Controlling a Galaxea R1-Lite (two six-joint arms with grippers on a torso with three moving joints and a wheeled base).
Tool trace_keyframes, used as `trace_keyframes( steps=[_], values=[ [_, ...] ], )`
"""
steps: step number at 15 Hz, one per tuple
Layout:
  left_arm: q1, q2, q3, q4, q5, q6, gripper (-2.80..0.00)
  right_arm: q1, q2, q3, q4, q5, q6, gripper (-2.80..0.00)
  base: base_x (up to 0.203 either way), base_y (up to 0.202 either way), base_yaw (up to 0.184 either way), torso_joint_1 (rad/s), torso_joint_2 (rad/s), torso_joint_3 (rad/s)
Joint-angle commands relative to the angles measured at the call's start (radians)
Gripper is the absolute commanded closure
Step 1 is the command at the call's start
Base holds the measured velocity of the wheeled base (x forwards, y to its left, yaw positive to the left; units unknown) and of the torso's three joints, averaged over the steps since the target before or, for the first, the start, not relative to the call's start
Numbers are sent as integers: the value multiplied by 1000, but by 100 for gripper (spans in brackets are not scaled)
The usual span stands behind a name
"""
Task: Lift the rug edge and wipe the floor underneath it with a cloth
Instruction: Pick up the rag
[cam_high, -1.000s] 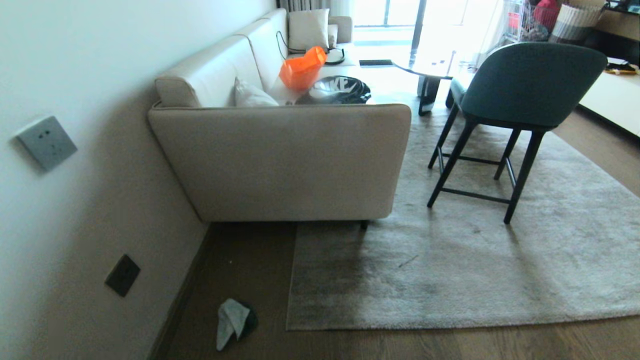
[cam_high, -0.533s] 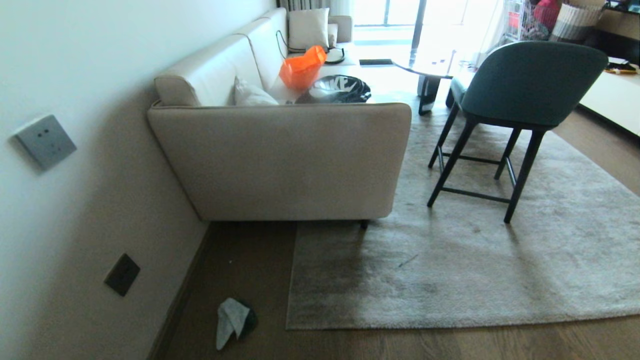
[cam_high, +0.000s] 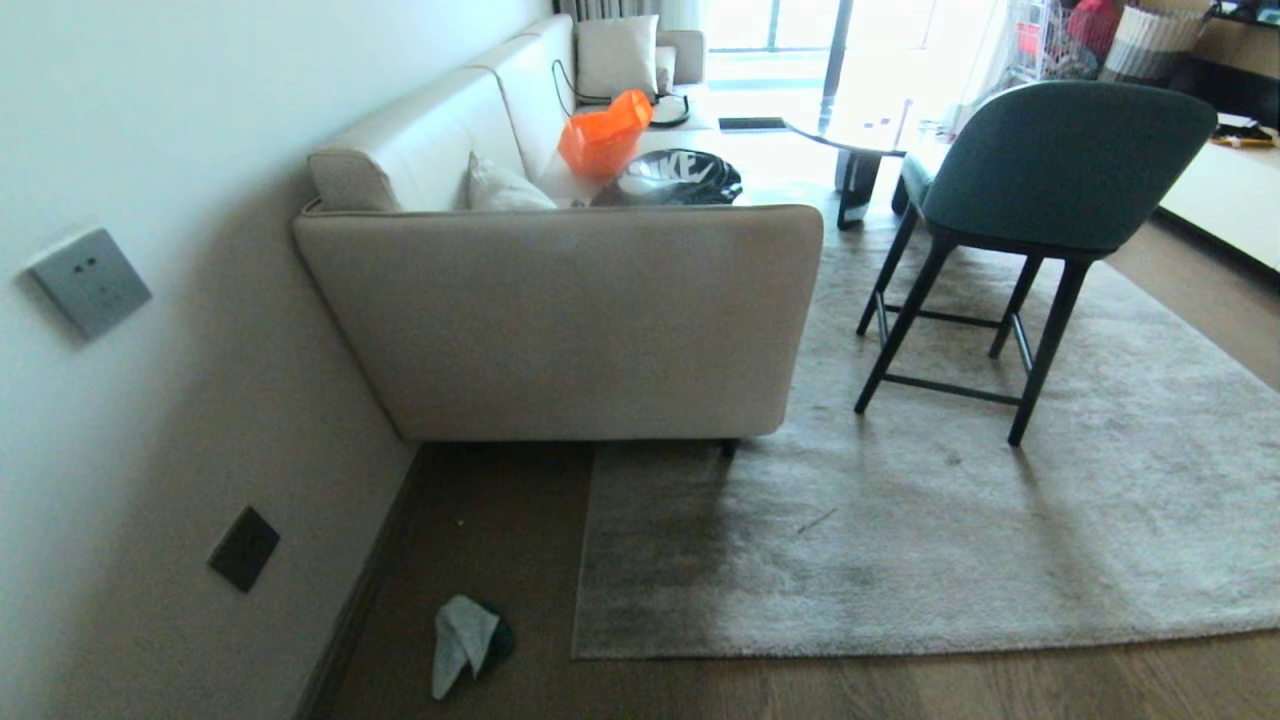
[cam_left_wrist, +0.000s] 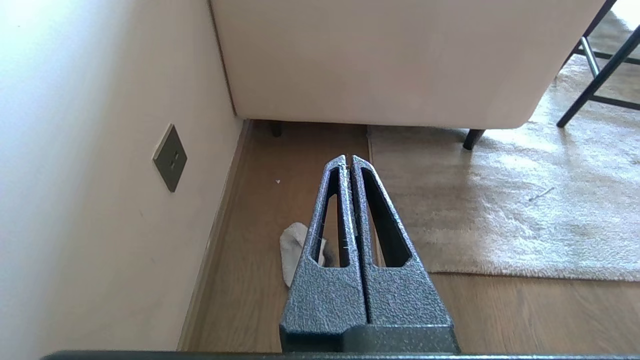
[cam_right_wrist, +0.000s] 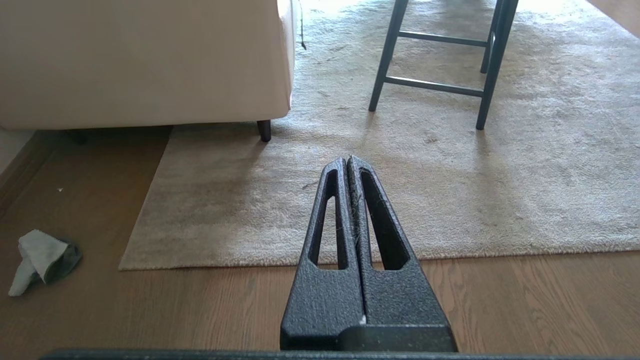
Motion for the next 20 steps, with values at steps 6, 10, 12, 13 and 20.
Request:
trace_keyframes(
  steps=[6, 10, 12, 13, 20],
  values=[
    [0, 0, 0, 0, 1, -1, 0, 0, 1, 0, 0, 0, 0, 0, 0, 0, 0, 0, 0, 0],
    [0, 0, -1, 0, 1, -1, 0, 0, 1, 0, 0, 0, 0, 0, 0, 0, 0, 0, 0, 0],
    [0, 0, 0, 0, 1, -1, 0, 0, 1, 0, 0, 0, 0, 0, 0, 0, 0, 0, 0, 0],
    [0, 0, 0, 0, 1, -1, 0, 0, 1, 0, 0, 0, 0, 0, 0, 0, 0, 0, 0, 0],
    [0, 0, 0, 1, 1, 0, 0, 0, 1, 0, 0, 0, 0, 0, 0, 0, 0, 0, 0, 0]
  ],
)
